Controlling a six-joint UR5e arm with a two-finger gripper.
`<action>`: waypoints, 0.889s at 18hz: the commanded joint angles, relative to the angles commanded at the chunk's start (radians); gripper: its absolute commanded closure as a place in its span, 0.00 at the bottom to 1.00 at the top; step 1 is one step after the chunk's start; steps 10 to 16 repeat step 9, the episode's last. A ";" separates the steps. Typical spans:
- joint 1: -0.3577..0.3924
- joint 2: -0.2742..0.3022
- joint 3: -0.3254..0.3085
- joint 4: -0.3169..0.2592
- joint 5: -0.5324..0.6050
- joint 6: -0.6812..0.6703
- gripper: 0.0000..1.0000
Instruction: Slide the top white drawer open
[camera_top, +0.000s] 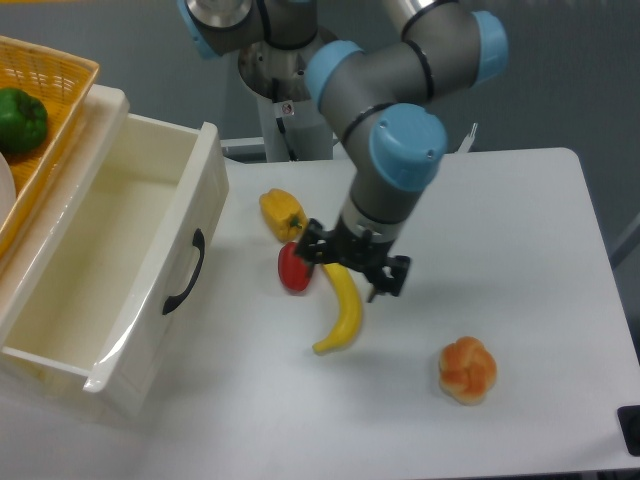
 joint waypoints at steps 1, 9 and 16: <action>0.000 -0.012 0.002 0.005 0.021 0.083 0.00; 0.058 -0.106 0.035 0.078 0.052 0.415 0.00; 0.058 -0.106 0.035 0.078 0.052 0.415 0.00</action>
